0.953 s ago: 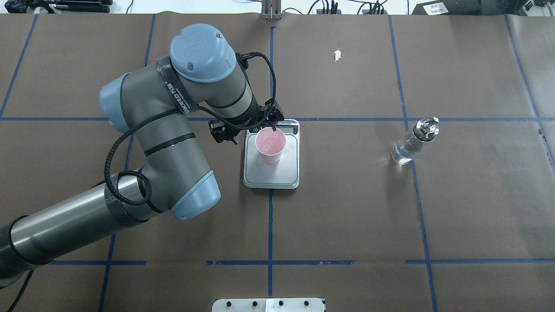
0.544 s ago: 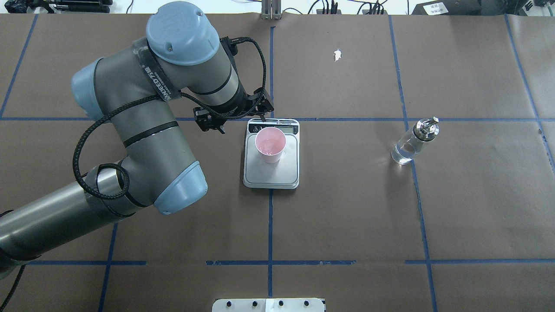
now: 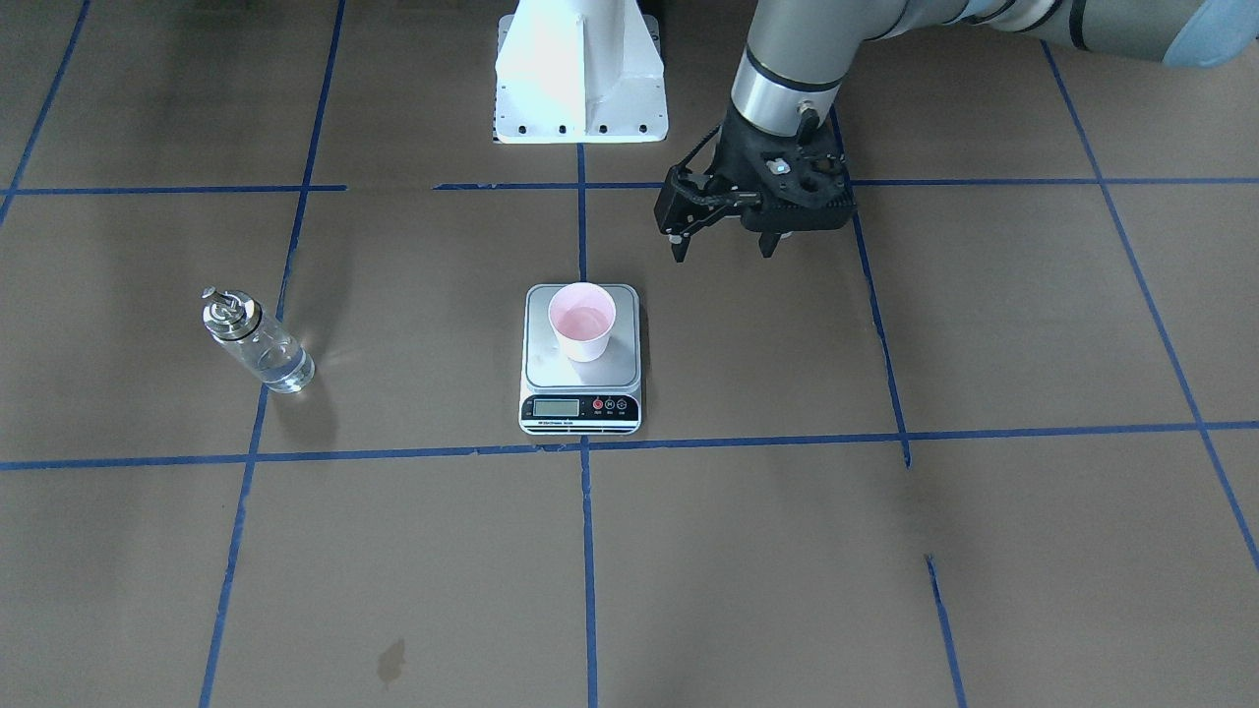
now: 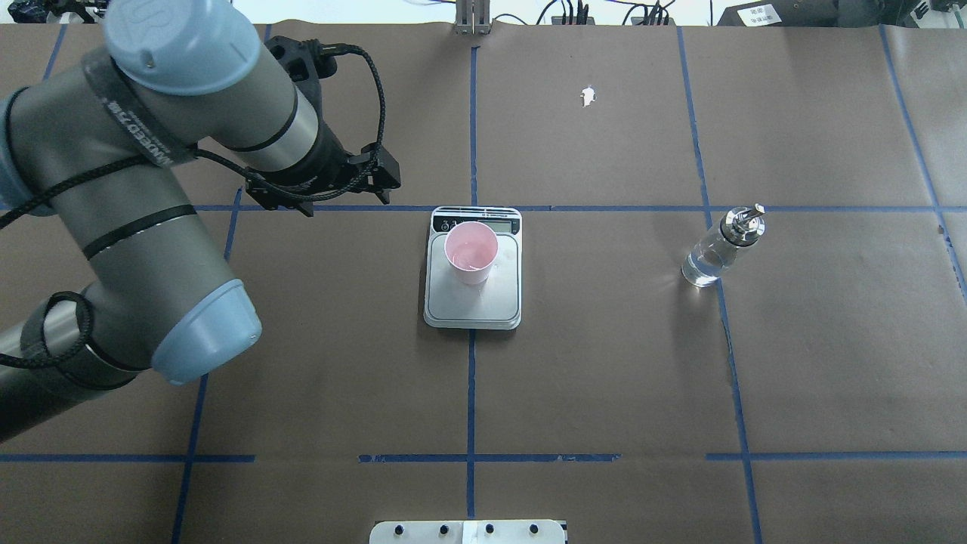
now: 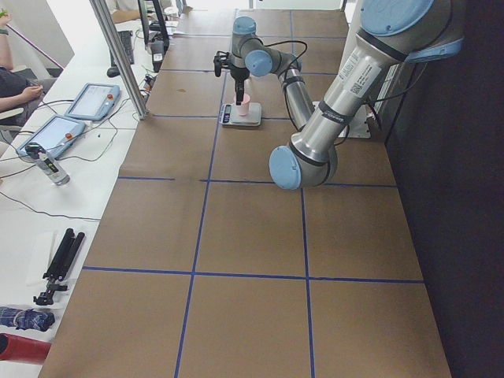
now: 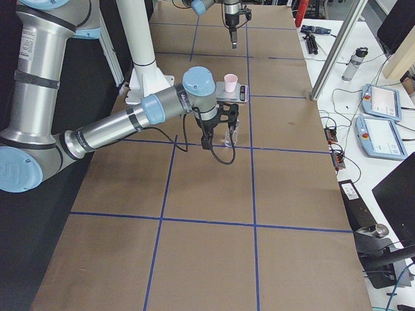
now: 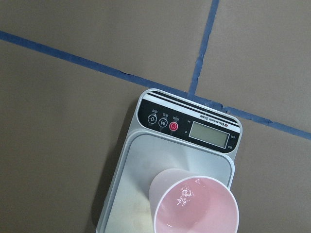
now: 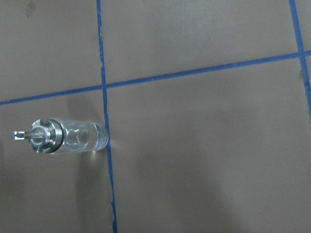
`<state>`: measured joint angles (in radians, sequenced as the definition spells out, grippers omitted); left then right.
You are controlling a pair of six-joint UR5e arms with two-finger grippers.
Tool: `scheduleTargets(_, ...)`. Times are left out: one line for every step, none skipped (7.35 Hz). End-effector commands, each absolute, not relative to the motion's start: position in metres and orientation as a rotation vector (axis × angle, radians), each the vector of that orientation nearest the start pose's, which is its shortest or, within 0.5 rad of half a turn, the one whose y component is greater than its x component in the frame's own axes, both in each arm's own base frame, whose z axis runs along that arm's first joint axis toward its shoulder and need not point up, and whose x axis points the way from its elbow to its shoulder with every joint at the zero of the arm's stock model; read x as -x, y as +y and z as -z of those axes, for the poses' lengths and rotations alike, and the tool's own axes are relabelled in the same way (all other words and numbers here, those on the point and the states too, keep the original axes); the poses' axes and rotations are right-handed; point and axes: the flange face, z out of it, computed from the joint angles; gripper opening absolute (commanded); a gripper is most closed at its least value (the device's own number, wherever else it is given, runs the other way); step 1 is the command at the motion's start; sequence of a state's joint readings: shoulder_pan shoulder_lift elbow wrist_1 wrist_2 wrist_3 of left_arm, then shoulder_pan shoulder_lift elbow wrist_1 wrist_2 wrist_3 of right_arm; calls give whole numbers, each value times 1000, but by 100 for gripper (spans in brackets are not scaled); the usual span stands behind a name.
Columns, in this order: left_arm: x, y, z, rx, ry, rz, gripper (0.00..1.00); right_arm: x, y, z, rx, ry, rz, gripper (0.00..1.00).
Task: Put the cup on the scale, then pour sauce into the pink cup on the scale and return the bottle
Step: 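Release the cup and withdraw the left gripper while the right arm reaches out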
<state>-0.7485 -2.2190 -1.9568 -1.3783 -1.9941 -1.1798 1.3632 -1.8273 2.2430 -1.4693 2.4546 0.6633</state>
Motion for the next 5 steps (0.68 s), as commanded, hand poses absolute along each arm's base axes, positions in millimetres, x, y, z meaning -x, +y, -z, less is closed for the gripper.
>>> scheduleTargets(-318, -475, -178, -195, 874, 84, 99, 97, -343, -408, -114, -1057, -280, 100)
scheduleTargets(-305, -480, -191, -210, 852, 64, 99, 127, -337, -400, -149, -1026, -256, 100)
scheduleTargets(-291, -486, -200, -234, 835, 36, 99, 155, -332, -401, -172, -982, -277, 100)
scheduleTargets(-281, -490, -210, -244, 817, 23, 99, 181, -326, -398, -206, -952, -296, 98)
scheduleTargets(-273, -492, -223, -256, 795, -9, 99, 216, -317, -391, -256, -934, -313, 98)
